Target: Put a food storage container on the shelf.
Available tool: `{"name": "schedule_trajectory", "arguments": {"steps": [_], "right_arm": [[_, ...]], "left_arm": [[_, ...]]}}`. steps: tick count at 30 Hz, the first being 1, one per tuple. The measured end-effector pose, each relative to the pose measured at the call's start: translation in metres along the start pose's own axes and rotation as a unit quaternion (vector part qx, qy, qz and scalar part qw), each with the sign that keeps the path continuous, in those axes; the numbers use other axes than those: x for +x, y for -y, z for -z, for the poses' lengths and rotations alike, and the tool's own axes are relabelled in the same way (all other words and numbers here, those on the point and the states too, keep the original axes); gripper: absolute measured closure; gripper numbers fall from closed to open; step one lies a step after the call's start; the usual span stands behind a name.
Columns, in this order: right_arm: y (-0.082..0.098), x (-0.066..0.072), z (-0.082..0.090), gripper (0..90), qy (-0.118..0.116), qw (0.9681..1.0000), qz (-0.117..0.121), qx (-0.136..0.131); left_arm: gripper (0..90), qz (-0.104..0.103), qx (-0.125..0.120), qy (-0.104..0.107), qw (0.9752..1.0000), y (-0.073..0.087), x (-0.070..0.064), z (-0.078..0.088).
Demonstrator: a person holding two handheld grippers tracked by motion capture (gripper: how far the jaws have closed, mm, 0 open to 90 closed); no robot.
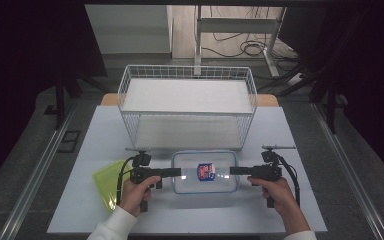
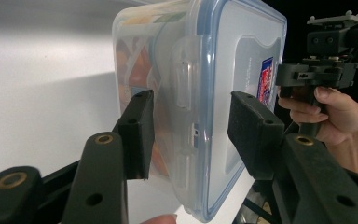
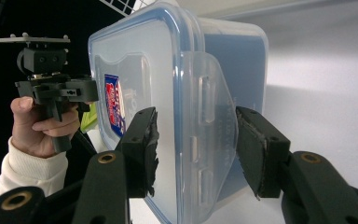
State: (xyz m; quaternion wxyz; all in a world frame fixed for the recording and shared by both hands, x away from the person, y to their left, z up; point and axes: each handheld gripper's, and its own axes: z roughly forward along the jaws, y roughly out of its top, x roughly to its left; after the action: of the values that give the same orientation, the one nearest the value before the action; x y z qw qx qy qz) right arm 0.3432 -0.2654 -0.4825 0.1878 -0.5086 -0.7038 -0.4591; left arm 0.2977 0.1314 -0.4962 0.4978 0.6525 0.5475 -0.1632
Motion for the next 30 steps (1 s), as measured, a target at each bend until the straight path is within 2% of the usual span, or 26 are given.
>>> {"name": "schedule_trajectory", "arguments": {"steps": [9, 22, 30], "right_arm": [[-0.002, 0.019, 0.006, 51.1, -0.006, 0.9996, 0.025, -0.014], [-0.019, 0.061, 0.016, 51.2, -0.014, 0.9977, 0.061, -0.024], [-0.035, 0.088, 0.019, 51.3, -0.024, 0.9963, 0.077, -0.03]], "left_arm": [[51.6, -0.013, -0.017, 0.0, 0.9998, -0.005, -0.015, 0.018], [51.7, -0.04, -0.04, -0.008, 0.9984, -0.02, -0.043, 0.054], [51.7, -0.054, -0.055, -0.015, 0.9969, -0.036, -0.062, 0.079]]}}
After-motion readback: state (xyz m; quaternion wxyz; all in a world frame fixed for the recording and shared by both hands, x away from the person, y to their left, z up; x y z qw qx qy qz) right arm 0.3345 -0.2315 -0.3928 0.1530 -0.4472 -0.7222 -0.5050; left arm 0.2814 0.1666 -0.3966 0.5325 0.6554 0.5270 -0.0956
